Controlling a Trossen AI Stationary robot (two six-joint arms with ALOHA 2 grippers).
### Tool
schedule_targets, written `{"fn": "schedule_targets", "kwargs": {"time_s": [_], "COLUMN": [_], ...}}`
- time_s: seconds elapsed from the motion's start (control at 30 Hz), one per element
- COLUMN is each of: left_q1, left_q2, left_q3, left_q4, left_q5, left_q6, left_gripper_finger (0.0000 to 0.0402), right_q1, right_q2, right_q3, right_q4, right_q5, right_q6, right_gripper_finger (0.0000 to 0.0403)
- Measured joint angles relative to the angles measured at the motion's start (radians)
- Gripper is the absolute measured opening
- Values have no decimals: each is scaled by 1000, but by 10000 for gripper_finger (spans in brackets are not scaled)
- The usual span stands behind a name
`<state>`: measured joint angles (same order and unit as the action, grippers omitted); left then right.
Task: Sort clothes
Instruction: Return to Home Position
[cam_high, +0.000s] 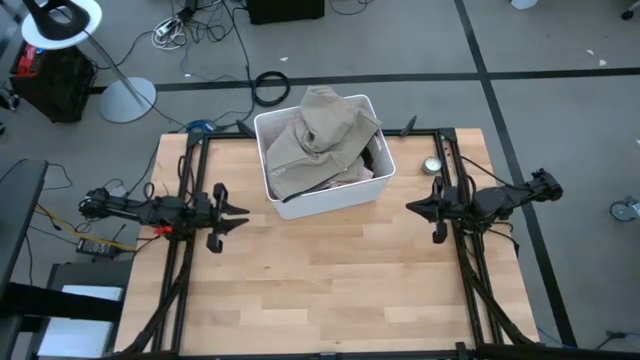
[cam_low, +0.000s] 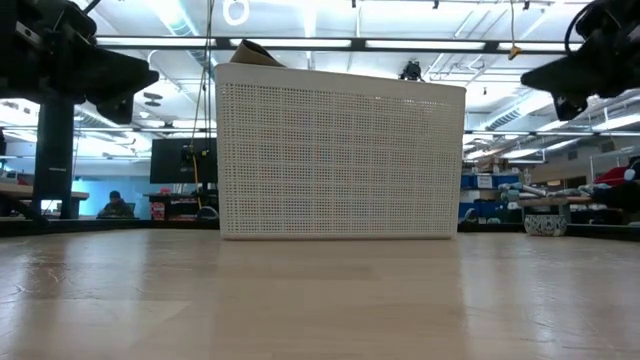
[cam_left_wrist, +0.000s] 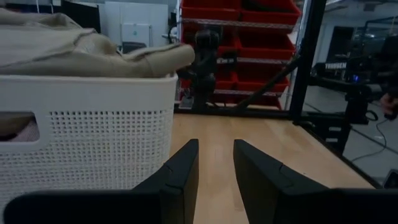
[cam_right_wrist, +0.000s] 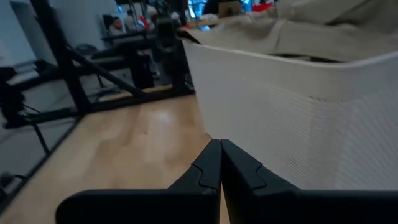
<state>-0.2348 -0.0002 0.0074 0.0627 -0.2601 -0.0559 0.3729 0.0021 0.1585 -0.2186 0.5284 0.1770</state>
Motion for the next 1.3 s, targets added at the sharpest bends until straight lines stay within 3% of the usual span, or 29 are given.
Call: {"fn": "schedule_targets", "kwargs": {"time_s": [0.2, 0.43, 0.57, 0.77, 1.3], "left_q1": [0, 0, 0, 0, 0], "left_q2": [0, 0, 0, 0, 0], "left_q3": [0, 0, 0, 0, 0], "left_q4": [17, 19, 22, 23, 22], "left_q5": [1, 4, 5, 9, 8], "left_q6": [0, 0, -1, -1, -1], "left_gripper_finger": [105, 105, 105, 105, 105], "right_q1": [0, -1, 0, -2, -2], "right_q2": [0, 0, 5, 2, 2], "right_q3": [0, -18, -57, -59, -63], "right_q4": [-86, -93, -69, -56, 2], "right_q5": [21, 160, 159, 164, 153], "right_q6": [37, 30, 76, 7, 3], "right_gripper_finger": [8, 8, 8, 8, 8]}}
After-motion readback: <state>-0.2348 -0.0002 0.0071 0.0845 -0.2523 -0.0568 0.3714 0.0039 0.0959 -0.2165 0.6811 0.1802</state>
